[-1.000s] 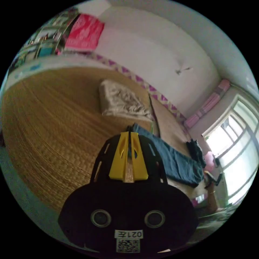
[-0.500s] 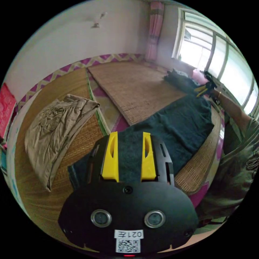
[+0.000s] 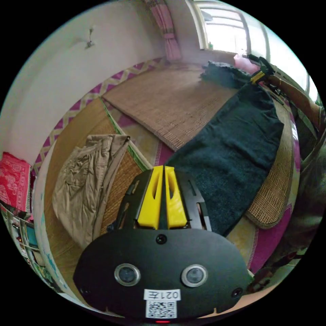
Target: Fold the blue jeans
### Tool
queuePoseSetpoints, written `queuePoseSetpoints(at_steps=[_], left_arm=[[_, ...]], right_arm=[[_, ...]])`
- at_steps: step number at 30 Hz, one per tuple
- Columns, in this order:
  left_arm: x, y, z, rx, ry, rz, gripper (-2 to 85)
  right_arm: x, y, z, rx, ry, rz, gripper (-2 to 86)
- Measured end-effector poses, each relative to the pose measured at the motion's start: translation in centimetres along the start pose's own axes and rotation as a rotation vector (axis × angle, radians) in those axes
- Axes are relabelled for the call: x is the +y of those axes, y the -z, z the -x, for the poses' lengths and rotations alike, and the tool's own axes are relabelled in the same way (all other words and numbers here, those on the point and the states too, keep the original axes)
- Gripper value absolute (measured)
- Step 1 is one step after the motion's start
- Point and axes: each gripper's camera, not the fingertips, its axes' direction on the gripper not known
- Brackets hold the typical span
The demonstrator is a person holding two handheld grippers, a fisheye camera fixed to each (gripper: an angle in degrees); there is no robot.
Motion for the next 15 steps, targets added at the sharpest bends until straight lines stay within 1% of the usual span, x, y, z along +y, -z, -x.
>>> queuePoseSetpoints(at_steps=[2,4,5,7,10,11,13,15], left_arm=[[1.6,3.2,-0.9,-0.021,-0.006,-0.101,-0.8],[4.5,8.5,-2.8,-0.039,-0.018,-0.241,-0.9],[5.4,9.9,-3.3,-0.034,-0.019,-0.275,-0.9],[9.8,15.7,-6.0,-0.018,-0.045,-0.383,-0.9],[15.7,20.9,-9.5,0.047,-0.054,-0.432,-0.9],[16.9,21.5,-10.1,0.067,-0.05,-0.431,-0.9],[20.9,22.0,-12.5,0.194,-0.031,-0.395,-0.9],[23.0,20.6,-14.2,0.227,0.003,-0.32,-0.9]], right_arm=[[1.3,3.0,1.3,-0.018,0.001,-0.088,-0.1],[4.0,8.1,4.0,-0.036,0.019,-0.223,-0.2],[4.8,9.4,4.9,-0.037,0.028,-0.252,-0.3],[8.7,13.9,9.5,-0.021,0.073,-0.331,-0.3],[14.4,17.2,15.9,0.013,0.11,-0.35,-0.4],[15.5,17.5,17.0,0.016,0.107,-0.348,-0.4],[19.7,16.8,20.4,-0.021,0.084,-0.322,-0.3],[21.9,14.5,22.3,-0.04,0.056,-0.254,-0.3]])
